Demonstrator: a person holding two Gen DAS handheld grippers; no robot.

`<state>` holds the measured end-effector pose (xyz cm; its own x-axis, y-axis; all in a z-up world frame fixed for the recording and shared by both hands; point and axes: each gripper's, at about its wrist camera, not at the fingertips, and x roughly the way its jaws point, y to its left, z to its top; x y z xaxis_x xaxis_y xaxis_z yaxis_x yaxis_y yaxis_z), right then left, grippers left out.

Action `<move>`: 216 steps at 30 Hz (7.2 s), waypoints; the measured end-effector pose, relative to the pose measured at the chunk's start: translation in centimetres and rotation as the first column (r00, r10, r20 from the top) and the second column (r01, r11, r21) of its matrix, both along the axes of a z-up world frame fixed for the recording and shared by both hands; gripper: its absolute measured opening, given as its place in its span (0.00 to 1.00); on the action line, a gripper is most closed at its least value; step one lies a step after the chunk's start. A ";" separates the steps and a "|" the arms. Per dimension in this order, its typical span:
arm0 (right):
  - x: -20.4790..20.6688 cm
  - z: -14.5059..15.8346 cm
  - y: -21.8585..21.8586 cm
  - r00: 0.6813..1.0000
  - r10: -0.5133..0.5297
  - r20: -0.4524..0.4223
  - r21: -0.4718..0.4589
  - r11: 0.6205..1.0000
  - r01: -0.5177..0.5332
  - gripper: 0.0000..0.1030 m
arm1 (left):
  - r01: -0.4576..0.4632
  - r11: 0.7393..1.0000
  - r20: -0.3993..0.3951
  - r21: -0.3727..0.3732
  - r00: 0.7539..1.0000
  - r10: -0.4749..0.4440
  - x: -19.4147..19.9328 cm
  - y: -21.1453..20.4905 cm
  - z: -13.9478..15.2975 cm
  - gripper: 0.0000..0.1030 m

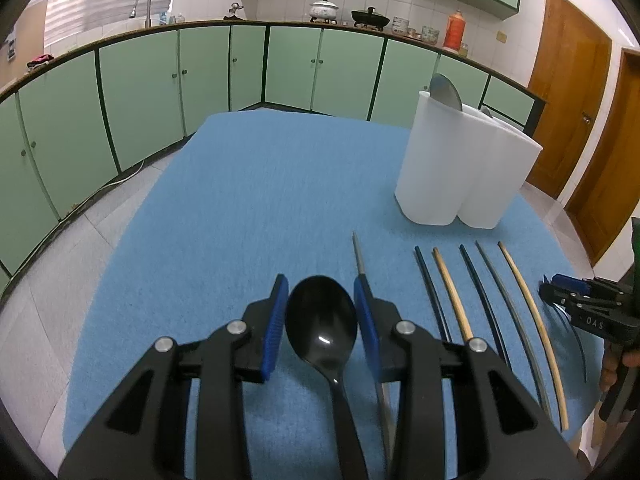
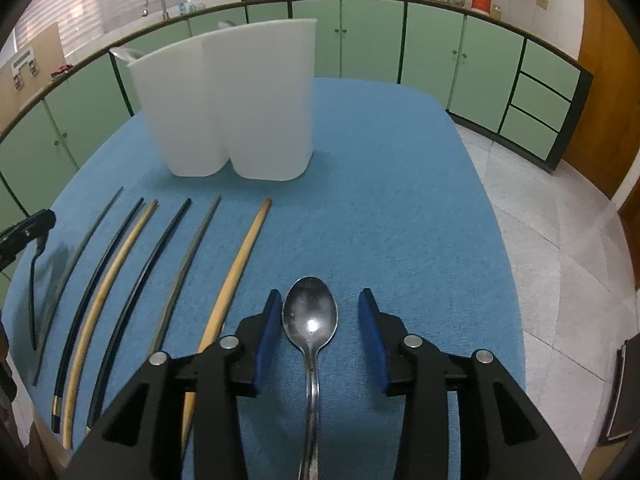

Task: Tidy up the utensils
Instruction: 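Carry both spoons over the white holder and lower them in, then open both tools and withdraw them from the holder, then move both tools toward the chopsticks and position the left tool over the grey chopstick, then grasp the grey chopstick with the left tool while the right tool grasps the light wooden chopstick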

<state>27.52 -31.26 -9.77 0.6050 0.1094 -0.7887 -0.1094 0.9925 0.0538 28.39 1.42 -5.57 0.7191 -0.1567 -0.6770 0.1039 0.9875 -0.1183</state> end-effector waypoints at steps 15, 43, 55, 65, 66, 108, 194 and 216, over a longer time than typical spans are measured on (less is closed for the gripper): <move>0.3 0.1 0.0 0.999 0.046 0.002 0.021 0.999 -0.046 0.27 | 0.004 1.000 0.003 0.006 1.000 -0.004 0.1 0.1 0.1 0.32; -5.0 12.4 -0.1 0.819 -0.024 0.573 0.058 0.998 -0.011 0.27 | 0.059 0.998 0.319 -0.019 0.947 -0.050 -0.3 -2.6 8.9 0.32; -0.2 17.9 0.4 0.674 -0.033 0.738 0.094 0.994 -0.054 0.27 | 0.144 0.989 0.588 -0.028 0.802 -0.100 3.9 -8.2 16.4 0.32; 6.5 18.4 0.8 0.631 -0.059 0.773 0.117 0.992 -0.050 0.27 | 0.172 0.984 0.649 -0.035 0.753 -0.108 10.0 -12.2 15.7 0.32; 7.1 18.1 0.9 0.632 -0.061 0.773 0.120 0.992 -0.050 0.27 | 0.173 0.984 0.647 -0.039 0.755 -0.107 10.7 -12.4 15.4 0.32; 5.4 12.4 -1.1 0.749 -0.138 0.647 0.242 0.970 -0.030 0.71 | 0.112 0.991 0.515 -0.078 0.855 -0.056 9.4 -7.2 10.8 0.83; -20.6 -5.1 6.8 0.823 -0.161 0.544 0.074 0.987 0.144 0.21 | -0.029 0.997 0.338 0.075 0.941 0.002 -19.2 -3.2 -6.7 0.11; -20.7 -3.9 6.2 0.820 -0.141 0.555 0.074 0.990 0.121 0.07 | -0.058 0.996 0.352 0.070 0.936 0.030 -20.0 -3.0 -5.4 0.05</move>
